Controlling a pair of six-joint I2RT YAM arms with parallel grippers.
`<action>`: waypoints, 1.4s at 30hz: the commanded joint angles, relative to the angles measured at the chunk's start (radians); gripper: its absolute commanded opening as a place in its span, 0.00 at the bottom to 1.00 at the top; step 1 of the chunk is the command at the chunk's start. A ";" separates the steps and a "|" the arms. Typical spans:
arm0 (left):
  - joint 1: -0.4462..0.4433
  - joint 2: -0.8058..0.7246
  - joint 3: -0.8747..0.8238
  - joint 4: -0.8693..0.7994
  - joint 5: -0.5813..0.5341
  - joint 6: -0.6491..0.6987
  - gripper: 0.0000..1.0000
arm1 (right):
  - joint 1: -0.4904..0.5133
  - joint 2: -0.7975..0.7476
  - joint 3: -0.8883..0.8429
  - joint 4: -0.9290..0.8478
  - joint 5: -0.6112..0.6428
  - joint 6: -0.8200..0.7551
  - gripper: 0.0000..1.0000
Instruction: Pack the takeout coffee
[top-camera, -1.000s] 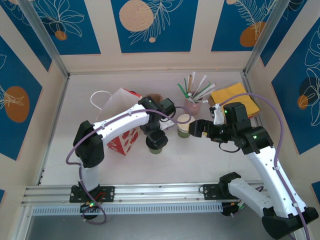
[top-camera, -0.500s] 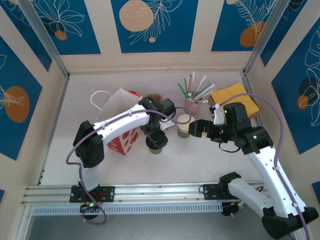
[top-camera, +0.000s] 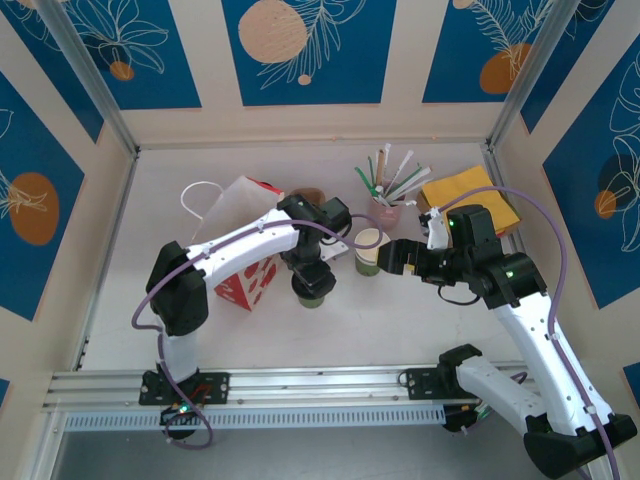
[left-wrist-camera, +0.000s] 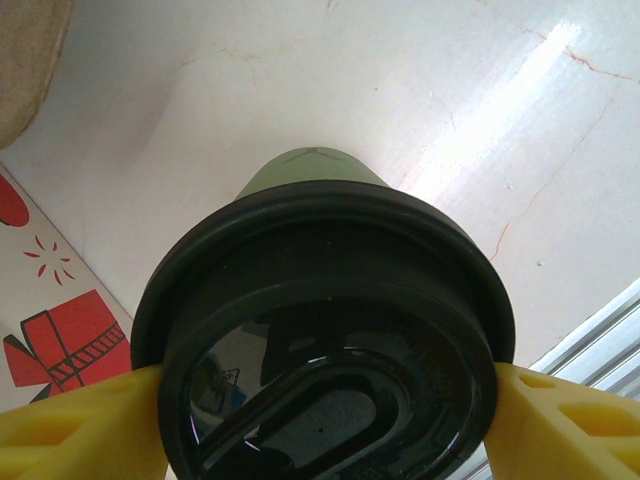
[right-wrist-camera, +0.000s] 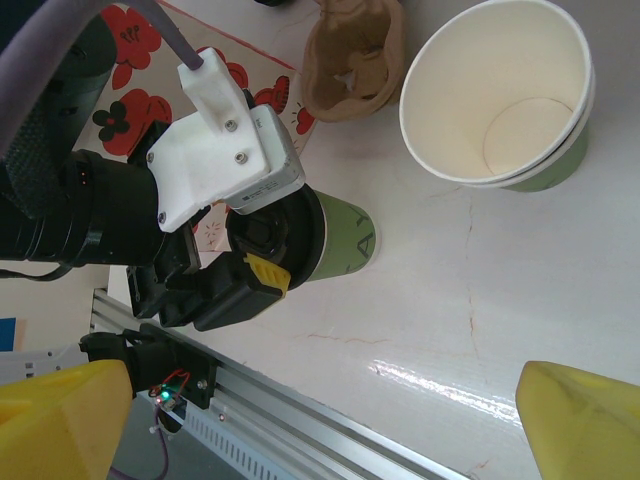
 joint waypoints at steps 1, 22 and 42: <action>-0.003 0.011 -0.025 -0.022 -0.038 -0.013 0.75 | 0.000 -0.013 -0.008 -0.007 -0.012 -0.008 0.99; -0.003 -0.030 -0.033 0.028 -0.064 -0.046 0.75 | -0.001 -0.011 -0.011 -0.008 -0.015 -0.010 0.99; -0.004 -0.046 -0.047 0.043 -0.059 -0.056 0.76 | -0.001 -0.002 -0.008 -0.004 -0.016 -0.010 0.99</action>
